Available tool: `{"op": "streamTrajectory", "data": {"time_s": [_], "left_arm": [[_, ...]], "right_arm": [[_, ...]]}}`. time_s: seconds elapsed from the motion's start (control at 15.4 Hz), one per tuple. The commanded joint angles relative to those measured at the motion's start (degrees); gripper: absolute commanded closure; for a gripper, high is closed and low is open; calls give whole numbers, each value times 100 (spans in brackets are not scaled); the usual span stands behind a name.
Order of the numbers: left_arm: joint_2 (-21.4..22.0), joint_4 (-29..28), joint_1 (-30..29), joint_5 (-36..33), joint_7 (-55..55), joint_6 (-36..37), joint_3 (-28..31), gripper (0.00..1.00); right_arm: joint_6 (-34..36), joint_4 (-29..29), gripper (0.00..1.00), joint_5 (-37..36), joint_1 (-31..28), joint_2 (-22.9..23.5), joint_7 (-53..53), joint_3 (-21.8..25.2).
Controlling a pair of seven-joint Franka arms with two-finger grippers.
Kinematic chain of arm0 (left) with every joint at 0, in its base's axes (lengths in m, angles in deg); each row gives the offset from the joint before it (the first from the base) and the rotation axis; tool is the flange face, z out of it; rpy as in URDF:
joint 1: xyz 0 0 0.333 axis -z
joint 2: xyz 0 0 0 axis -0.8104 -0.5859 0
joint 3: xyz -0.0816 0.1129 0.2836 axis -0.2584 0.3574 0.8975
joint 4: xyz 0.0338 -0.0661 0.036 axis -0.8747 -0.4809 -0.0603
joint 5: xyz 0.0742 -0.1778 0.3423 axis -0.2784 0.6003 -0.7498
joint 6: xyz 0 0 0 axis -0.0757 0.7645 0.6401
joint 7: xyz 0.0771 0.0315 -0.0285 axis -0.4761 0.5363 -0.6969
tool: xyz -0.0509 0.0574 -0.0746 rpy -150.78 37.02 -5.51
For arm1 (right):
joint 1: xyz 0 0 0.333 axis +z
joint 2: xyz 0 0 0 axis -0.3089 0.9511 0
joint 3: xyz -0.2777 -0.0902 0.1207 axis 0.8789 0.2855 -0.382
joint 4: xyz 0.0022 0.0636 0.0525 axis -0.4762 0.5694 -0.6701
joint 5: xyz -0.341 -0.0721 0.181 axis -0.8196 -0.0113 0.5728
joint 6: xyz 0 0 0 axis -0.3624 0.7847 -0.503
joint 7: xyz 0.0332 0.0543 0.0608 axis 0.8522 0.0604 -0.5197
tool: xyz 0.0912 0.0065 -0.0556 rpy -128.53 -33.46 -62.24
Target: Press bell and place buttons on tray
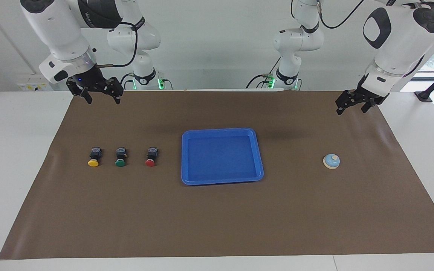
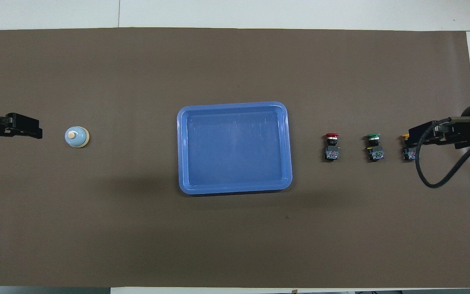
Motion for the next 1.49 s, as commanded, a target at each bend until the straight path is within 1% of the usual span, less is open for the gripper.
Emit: {"op": "streamTrajectory", "data": {"time_s": [0.0, 0.52, 0.58, 0.65, 0.71, 0.84, 0.97, 1.04, 1.1, 1.23, 1.43], "left_arm": [[6, 59, -29, -72, 23, -87, -7, 0], [14, 24, -38, -72, -117, -149, 19, 0], [14, 15, -47, -72, -117, -184, 19, 7], [23, 6, -64, -72, -83, -193, 19, 38], [32, -37, -82, -72, -82, -202, 19, 63], [67, -134, -82, -80, -161, -219, 28, 100], [137, -248, -126, -80, -223, -228, 28, 100], [198, -397, -257, -80, -153, -315, 19, 100], [234, -511, -249, -80, -74, -516, 19, 100], [234, -635, -232, -80, 22, -606, 10, 100], [155, -671, -258, -80, 969, -720, 10, 100]], "right_arm": [[73, 27, 0, 103, -88, -63, -69, -47], [73, 27, 0, 103, -88, -63, -69, -47], [65, 27, 0, 103, -88, -63, -69, -47], [73, 27, 0, 103, -88, -63, -69, -47], [73, 27, 0, 103, -88, -63, -69, -47], [73, 27, 0, 103, -88, -63, -69, -47], [73, 27, 0, 103, -88, -63, -69, -47], [73, 27, 0, 103, -88, -63, -69, -47], [73, 27, 0, 103, -88, -63, -69, -47], [73, 27, 0, 103, -88, -63, -69, -47], [73, 27, 0, 103, -88, -63, -69, -47]]}}
